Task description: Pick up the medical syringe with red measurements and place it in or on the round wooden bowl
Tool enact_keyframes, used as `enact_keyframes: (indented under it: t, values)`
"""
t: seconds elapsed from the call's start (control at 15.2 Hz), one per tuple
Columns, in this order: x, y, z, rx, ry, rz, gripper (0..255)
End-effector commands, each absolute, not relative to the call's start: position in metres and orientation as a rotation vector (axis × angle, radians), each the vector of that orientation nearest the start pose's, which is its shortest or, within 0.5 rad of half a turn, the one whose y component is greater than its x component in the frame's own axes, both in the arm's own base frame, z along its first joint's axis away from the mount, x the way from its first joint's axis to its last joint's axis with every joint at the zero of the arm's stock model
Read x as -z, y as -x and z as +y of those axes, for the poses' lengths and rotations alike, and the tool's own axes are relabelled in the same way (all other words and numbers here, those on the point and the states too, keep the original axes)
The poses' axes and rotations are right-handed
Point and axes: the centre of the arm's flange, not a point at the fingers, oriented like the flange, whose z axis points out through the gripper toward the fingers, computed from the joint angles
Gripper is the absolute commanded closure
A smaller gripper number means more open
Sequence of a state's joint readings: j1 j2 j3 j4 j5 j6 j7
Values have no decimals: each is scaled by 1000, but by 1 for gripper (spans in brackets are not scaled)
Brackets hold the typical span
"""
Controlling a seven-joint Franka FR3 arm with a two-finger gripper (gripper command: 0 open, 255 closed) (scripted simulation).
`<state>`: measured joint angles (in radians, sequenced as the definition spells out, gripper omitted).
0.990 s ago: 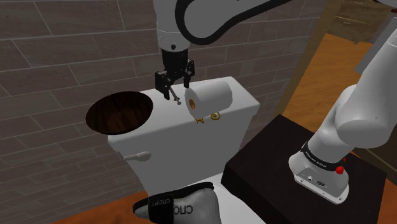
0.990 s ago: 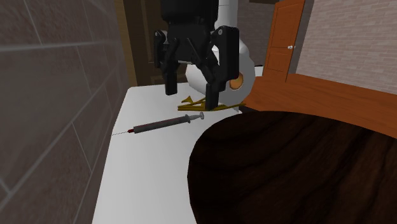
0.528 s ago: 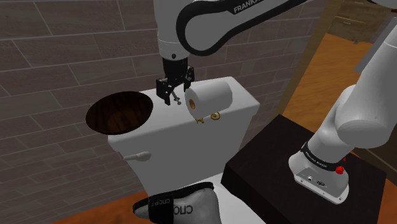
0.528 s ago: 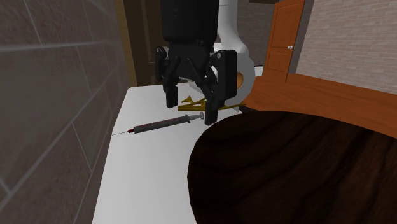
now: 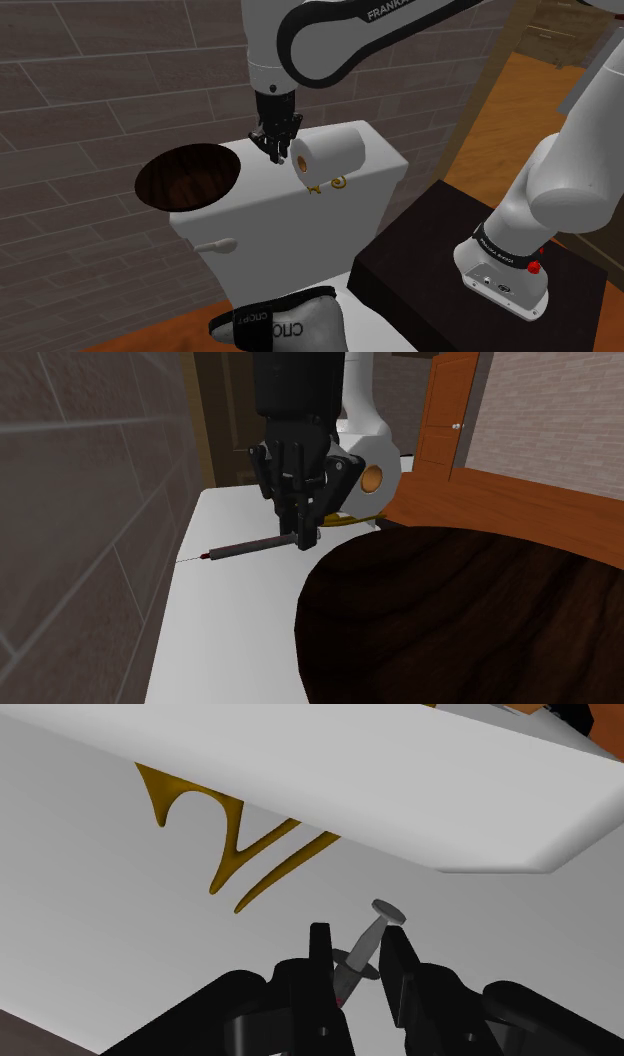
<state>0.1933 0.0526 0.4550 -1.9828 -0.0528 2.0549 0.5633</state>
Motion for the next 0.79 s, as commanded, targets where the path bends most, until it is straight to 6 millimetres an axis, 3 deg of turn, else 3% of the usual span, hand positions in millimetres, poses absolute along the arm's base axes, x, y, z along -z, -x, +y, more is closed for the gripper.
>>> enact_keyframes:
  t: [0.0,0.33,0.73]
  values:
    - [-443,-457,339,53,3143,-169,255]
    - [-443,-457,339,53,3143,-169,255]
    - [-475,-457,339,53,3143,-169,255]
